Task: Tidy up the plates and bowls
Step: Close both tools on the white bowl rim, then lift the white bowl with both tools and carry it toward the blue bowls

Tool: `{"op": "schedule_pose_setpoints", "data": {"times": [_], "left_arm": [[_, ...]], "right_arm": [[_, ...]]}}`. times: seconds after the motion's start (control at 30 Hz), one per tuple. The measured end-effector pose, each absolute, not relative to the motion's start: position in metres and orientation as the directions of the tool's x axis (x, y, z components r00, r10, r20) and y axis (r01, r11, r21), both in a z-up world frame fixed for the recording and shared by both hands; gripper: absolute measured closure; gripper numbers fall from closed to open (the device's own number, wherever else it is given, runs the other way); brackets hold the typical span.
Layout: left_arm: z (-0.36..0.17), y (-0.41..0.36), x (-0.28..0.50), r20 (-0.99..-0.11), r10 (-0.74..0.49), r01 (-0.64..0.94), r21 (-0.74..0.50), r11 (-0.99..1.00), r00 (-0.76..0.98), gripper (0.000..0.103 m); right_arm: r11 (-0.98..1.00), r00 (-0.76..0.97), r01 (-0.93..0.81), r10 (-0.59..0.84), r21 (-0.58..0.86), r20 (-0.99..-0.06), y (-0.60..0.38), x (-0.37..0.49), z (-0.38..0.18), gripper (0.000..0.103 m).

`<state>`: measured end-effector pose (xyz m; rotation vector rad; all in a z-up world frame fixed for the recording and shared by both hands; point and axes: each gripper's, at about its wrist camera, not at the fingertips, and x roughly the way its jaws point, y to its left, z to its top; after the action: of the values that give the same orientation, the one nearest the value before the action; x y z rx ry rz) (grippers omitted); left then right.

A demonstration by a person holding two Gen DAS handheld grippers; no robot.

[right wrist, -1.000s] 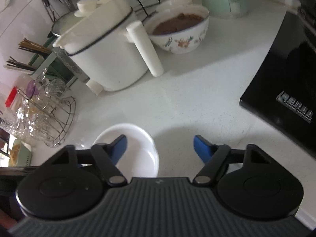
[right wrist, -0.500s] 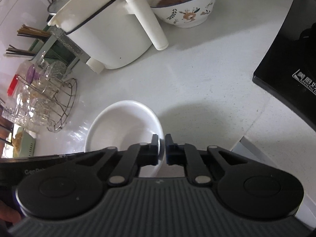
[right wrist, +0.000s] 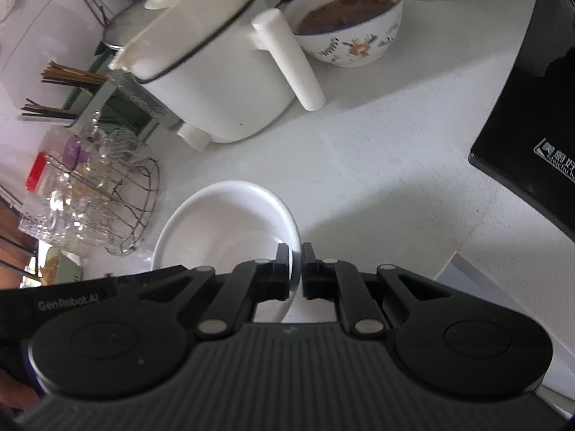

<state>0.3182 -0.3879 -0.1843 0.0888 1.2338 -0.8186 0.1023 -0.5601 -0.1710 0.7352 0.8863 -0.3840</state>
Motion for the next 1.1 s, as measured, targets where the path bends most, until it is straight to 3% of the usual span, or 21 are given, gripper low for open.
{"op": "schedule_pose_setpoints", "data": {"times": [1.1], "left_arm": [[-0.097, -0.294, 0.315, -0.779, -0.584, 0.449, -0.448, 0.773, 0.227, 0.089]], "right_arm": [[0.733, 0.664, 0.463, 0.085, 0.498, -0.742, -0.513, 0.119, -0.112, 0.092]]}}
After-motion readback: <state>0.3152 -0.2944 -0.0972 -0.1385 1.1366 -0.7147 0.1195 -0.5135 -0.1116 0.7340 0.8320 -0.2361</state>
